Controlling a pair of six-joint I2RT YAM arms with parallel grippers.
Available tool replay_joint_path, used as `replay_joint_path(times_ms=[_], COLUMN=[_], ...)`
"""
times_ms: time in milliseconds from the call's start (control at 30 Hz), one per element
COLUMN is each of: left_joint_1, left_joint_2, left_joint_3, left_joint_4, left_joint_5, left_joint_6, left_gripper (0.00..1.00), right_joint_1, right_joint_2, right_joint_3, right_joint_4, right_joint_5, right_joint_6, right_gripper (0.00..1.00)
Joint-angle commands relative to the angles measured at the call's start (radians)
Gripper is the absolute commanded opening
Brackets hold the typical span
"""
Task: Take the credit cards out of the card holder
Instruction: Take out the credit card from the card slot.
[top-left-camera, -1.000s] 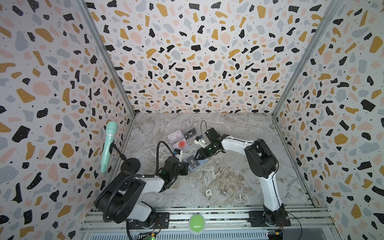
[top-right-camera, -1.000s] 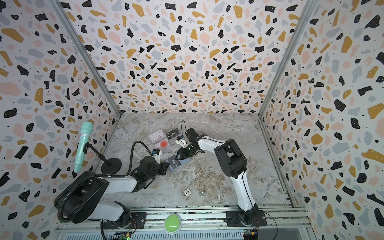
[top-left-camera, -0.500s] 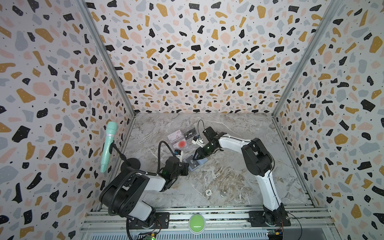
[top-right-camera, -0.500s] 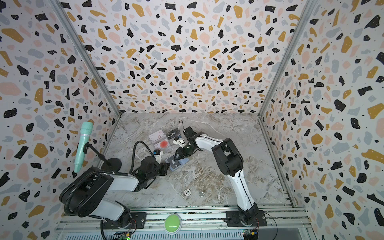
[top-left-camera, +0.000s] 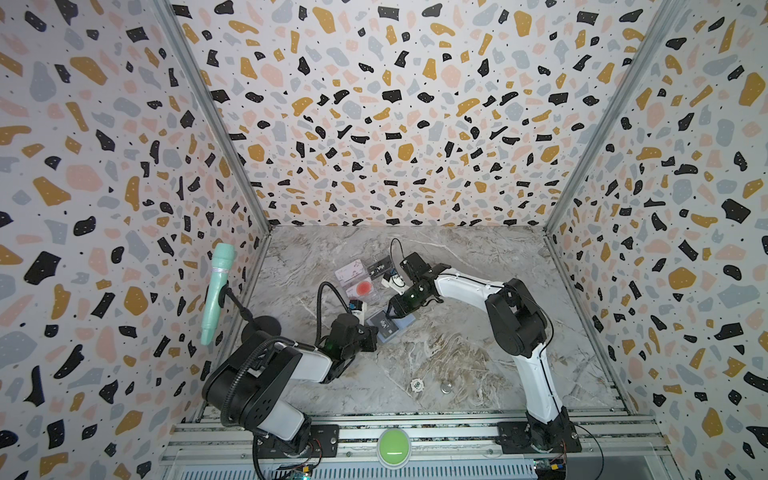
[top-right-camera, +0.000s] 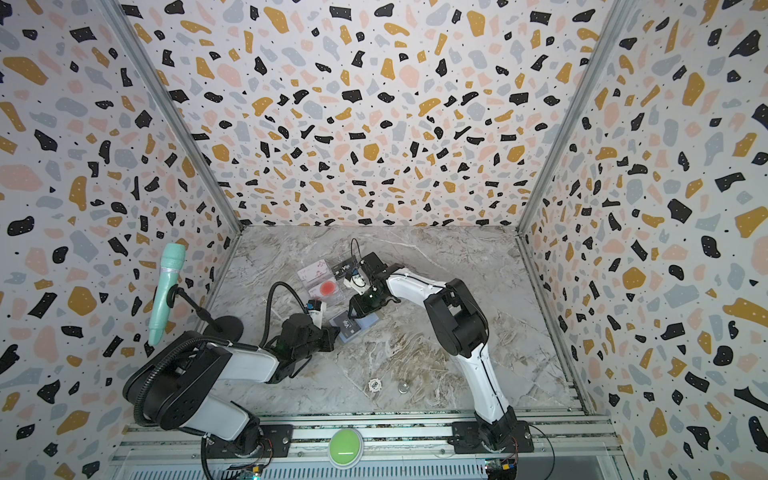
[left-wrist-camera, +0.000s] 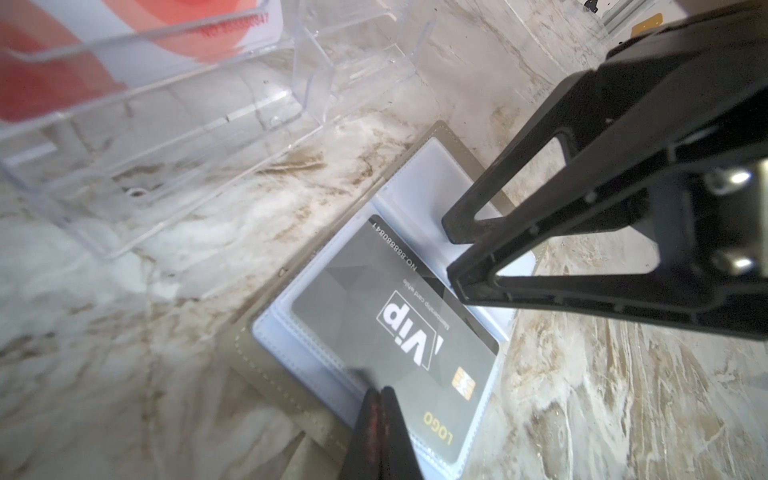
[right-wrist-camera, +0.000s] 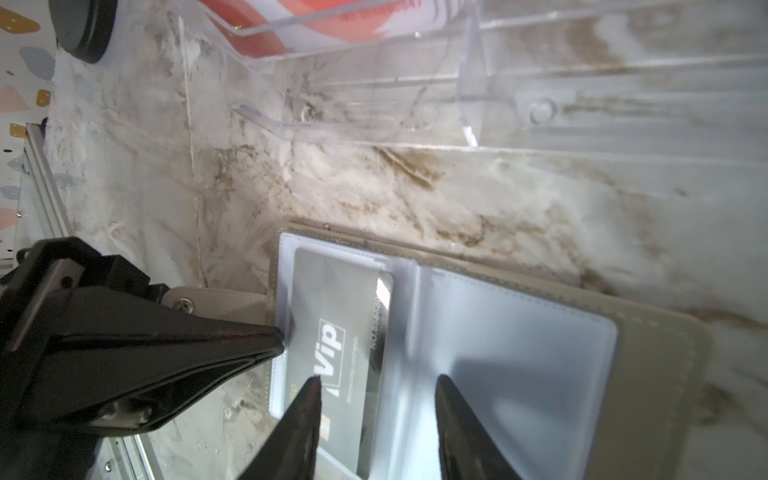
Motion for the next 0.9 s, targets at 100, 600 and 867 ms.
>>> replay_joint_path(times_ms=[100, 600, 867], left_joint_1=[-0.003, -0.003, -0.004], left_joint_2=[0.018, 0.026, 0.030], left_joint_3=[-0.013, -0.016, -0.022], left_joint_4=[0.018, 0.021, 0.024], left_joint_5=[-0.006, -0.009, -0.012], left_joint_6=[0.010, 0.014, 0.016], left_gripper=[0.05, 0.05, 0.04], right_joint_1=[-0.001, -0.001, -0.005], right_joint_2=[-0.044, 0.044, 0.062], right_joint_3=[0.009, 0.047, 0.051], right_joint_4=[-0.010, -0.039, -0.042], right_joint_5=[-0.062, -0.132, -0.131], right_joint_6=[-0.009, -0.009, -0.011], right_gripper=[0.46, 0.45, 0.45])
